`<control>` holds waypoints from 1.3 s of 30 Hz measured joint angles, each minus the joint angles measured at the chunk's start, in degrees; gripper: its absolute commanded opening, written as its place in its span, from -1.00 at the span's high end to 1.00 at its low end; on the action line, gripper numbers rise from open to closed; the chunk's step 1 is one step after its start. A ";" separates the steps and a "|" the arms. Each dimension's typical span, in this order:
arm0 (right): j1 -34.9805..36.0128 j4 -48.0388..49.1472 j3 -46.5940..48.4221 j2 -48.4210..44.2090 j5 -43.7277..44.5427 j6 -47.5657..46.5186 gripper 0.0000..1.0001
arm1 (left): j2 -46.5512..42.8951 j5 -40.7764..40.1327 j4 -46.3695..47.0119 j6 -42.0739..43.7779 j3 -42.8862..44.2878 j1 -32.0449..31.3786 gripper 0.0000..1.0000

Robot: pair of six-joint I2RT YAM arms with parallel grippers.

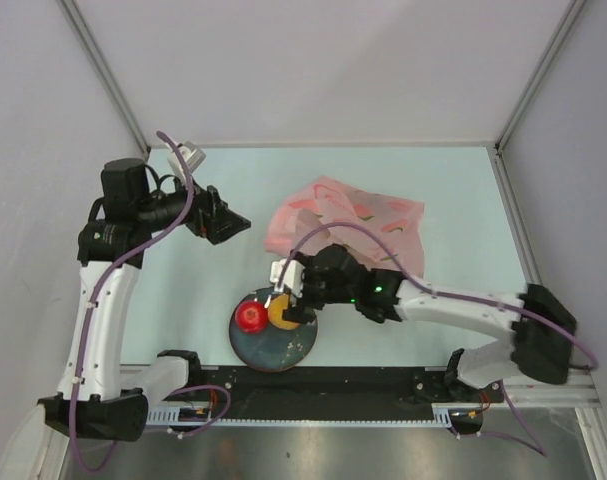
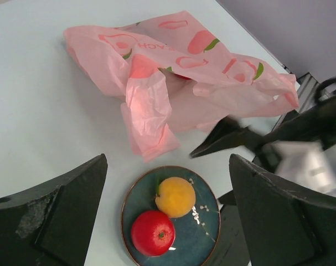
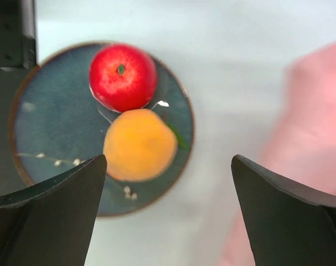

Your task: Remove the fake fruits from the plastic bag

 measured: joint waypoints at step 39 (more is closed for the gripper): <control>-19.32 -14.27 2.27 -10.43 -0.96 -13.49 0.29 | 21.42 -12.41 10.82 1.64 -3.58 -20.04 0.99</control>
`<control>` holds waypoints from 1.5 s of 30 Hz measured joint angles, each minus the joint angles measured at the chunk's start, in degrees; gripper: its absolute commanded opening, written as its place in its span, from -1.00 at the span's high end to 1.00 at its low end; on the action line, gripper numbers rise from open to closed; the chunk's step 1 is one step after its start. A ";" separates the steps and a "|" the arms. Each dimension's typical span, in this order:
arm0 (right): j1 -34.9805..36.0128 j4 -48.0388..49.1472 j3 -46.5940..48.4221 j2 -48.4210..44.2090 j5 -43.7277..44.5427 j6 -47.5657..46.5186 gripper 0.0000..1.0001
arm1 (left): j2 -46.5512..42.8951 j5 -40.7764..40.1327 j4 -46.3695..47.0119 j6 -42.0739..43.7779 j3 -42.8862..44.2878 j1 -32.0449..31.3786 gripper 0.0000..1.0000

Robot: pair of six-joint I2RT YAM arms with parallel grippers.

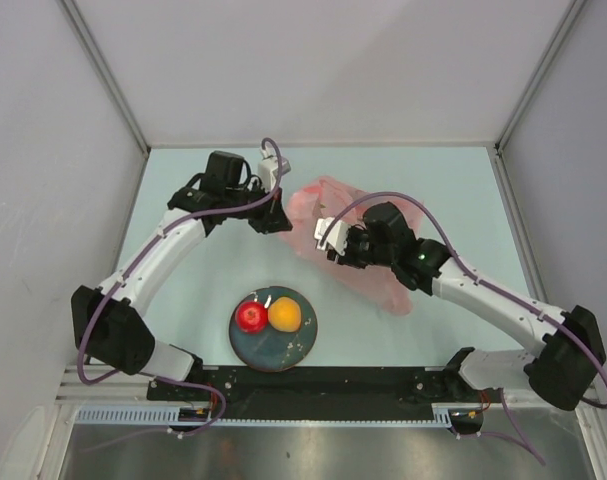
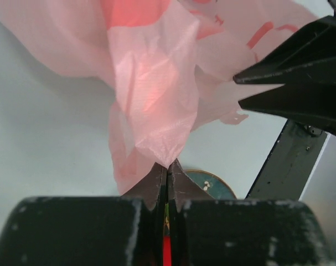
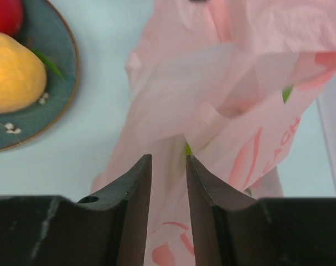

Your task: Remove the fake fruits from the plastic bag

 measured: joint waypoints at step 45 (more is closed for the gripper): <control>-16.02 21.07 0.74 30.42 -8.20 -7.39 0.31 | 6.12 9.01 -5.42 4.76 7.67 -0.76 1.00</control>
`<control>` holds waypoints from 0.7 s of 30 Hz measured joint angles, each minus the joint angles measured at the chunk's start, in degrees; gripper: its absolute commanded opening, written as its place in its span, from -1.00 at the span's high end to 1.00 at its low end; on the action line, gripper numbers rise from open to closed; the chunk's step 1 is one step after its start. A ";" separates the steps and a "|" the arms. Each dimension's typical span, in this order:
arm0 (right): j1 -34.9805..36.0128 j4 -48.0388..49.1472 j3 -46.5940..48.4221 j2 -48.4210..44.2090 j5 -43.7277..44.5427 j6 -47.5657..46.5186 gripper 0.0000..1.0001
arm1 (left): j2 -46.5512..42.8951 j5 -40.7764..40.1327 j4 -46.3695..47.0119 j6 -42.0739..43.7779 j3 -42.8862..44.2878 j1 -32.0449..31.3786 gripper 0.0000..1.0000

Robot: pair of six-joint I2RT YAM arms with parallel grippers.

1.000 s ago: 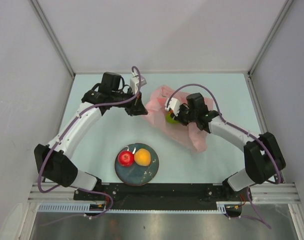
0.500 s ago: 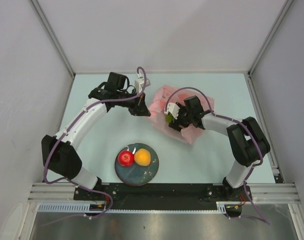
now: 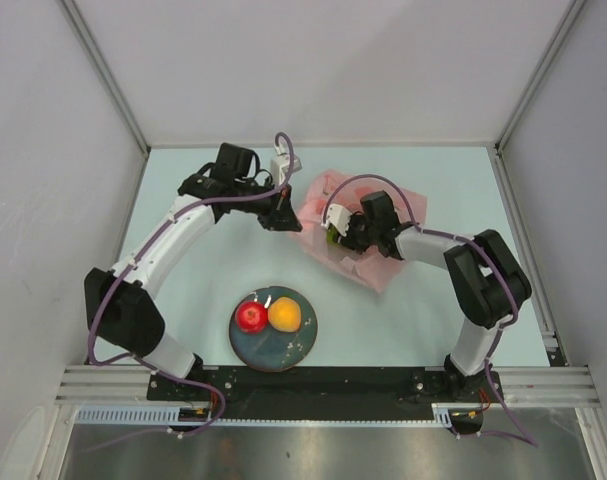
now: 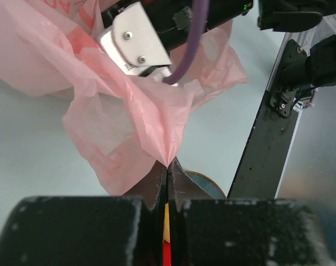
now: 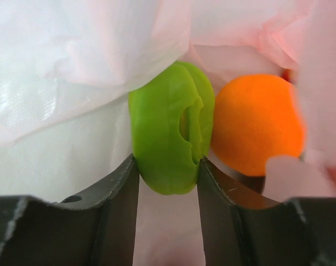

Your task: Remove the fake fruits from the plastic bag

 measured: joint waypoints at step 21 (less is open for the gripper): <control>8.11 -29.81 0.87 -41.05 -0.17 4.90 0.35 | 3.23 -4.81 -0.55 2.47 8.90 0.00 -0.68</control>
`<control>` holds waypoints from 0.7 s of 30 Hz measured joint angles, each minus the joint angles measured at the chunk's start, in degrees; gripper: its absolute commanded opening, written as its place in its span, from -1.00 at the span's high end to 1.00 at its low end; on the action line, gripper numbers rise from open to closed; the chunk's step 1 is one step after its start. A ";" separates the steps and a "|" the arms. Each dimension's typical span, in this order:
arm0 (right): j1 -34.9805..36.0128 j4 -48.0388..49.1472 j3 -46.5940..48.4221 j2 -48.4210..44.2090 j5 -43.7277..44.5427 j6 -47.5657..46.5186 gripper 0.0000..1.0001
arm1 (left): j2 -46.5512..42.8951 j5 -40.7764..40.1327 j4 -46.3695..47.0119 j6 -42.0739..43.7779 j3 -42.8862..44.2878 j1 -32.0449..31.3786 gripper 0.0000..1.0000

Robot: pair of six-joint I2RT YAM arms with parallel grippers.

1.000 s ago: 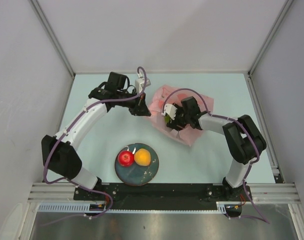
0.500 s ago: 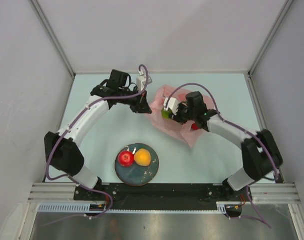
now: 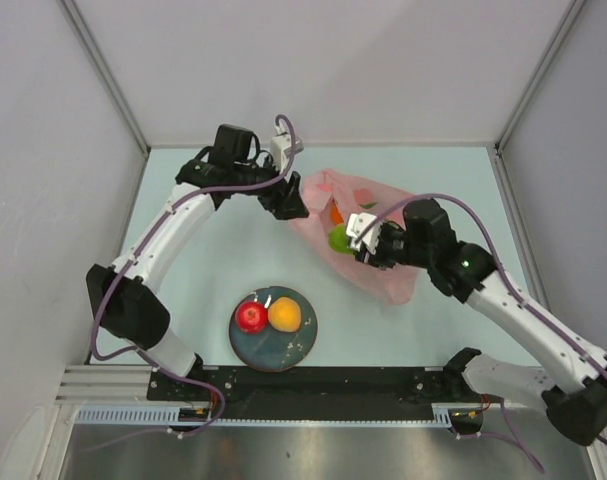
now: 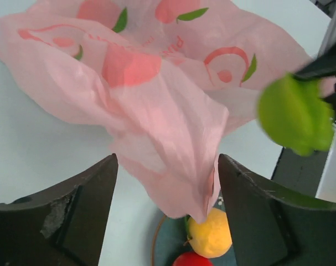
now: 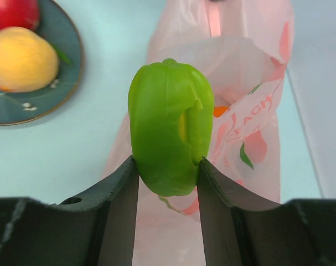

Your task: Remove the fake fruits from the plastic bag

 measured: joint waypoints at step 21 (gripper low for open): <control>30.71 -7.72 9.51 6.23 12.98 2.62 0.33 | -46.71 -16.20 -16.35 6.71 -14.16 12.92 -1.00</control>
